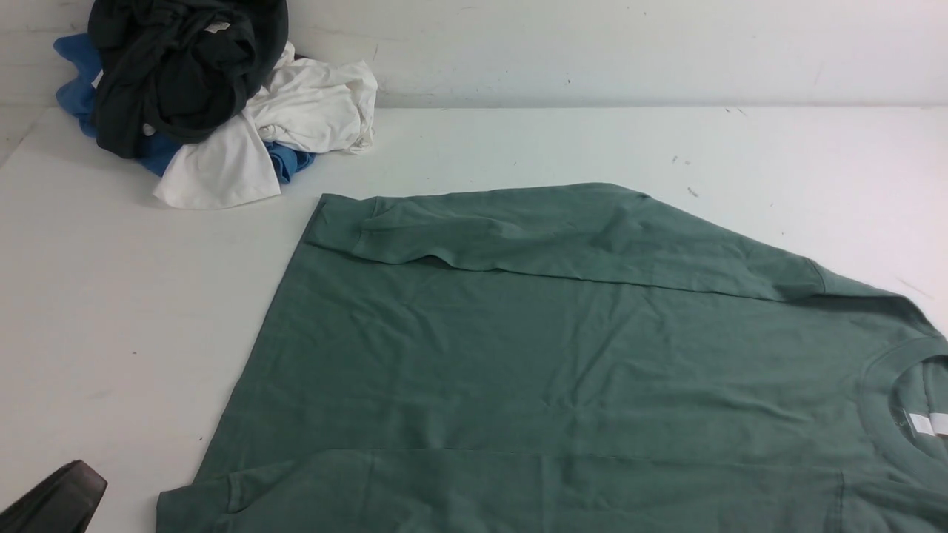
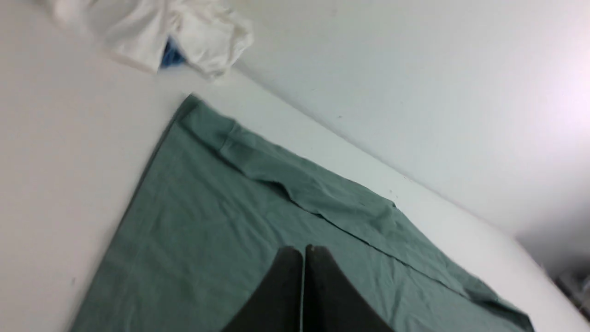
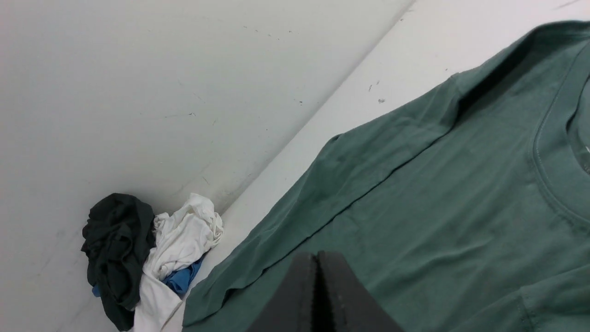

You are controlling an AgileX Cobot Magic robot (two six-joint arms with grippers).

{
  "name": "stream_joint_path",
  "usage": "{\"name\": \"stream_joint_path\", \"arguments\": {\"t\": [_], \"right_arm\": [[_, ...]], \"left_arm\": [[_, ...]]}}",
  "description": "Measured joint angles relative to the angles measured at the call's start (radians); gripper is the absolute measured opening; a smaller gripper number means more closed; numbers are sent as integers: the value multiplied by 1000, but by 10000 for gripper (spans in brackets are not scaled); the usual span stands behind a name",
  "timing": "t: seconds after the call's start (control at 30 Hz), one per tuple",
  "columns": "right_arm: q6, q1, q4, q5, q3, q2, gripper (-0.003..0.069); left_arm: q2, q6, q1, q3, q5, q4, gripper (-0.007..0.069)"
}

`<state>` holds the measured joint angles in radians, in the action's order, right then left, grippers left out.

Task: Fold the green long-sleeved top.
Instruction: Use the left arm to clamp the cuff closest to it

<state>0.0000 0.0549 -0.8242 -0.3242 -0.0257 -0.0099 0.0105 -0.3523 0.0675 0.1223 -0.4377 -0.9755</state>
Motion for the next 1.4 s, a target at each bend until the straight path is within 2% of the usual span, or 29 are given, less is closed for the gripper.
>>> {"name": "stream_joint_path", "arguments": {"t": [0.03, 0.07, 0.13, 0.23, 0.27, 0.33, 0.37, 0.43, 0.5, 0.57, 0.67, 0.77, 0.83, 0.9, 0.97, 1.03, 1.13, 1.4], "right_arm": [[-8, 0, 1, -1, 0, 0, -14], [-47, 0, 9, -11, 5, 0, -14], [-113, 0, 29, -39, 42, 1, -14], [-183, 0, 73, -49, 128, 45, -14], [-230, 0, 122, -54, 206, 113, -14], [-268, 0, 174, -70, 280, 189, -14], [-315, 0, 243, -123, 385, 299, -14], [-359, 0, 303, -222, 506, 412, -14], [-373, -1, 329, -281, 564, 471, -14], [-387, -29, 372, -430, 698, 619, -14], [-392, -97, 386, -570, 800, 728, -14], [-396, -196, 398, -716, 867, 815, -14], [-396, -255, 406, -790, 882, 848, -14], [-396, -337, 439, -888, 887, 875, -14], [-396, -378, 471, -917, 887, 877, -14], [-396, -403, 503, -925, 888, 876, -14], [-396, -410, 520, -926, 888, 874, -14], [-396, -410, 520, -926, 888, 867, -14]], "left_arm": [[0, -18, 0, 9, -8, 3, -7], [-19, -58, 0, 73, -73, 42, -7], [-92, -62, 0, 161, -179, 122, -7], [-216, -26, 0, 289, -312, 267, -7], [-305, 3, 0, 372, -399, 381, -7], [-392, 28, 0, 456, -485, 476, -7], [-508, 44, -4, 561, -601, 587, -7], [-600, 55, -29, 665, -694, 686, -7], [-657, 62, -50, 709, -747, 745, -7], [-771, 109, -115, 786, -796, 847, -6], [-871, 164, -175, 806, -798, 913, 13], [-992, 195, -206, 794, -798, 942, 71], [-1046, 209, -212, 784, -797, 945, 121], [-1106, 221, -212, 767, -771, 947, 223], [-1145, 224, -212, 748, -732, 947, 295], [-1183, 229, -212, 721, -688, 947, 365], [-1246, 235, -198, 680, -615, 936, 424], [-1444, 237, -129, 643, -398, 894, 445]]}}
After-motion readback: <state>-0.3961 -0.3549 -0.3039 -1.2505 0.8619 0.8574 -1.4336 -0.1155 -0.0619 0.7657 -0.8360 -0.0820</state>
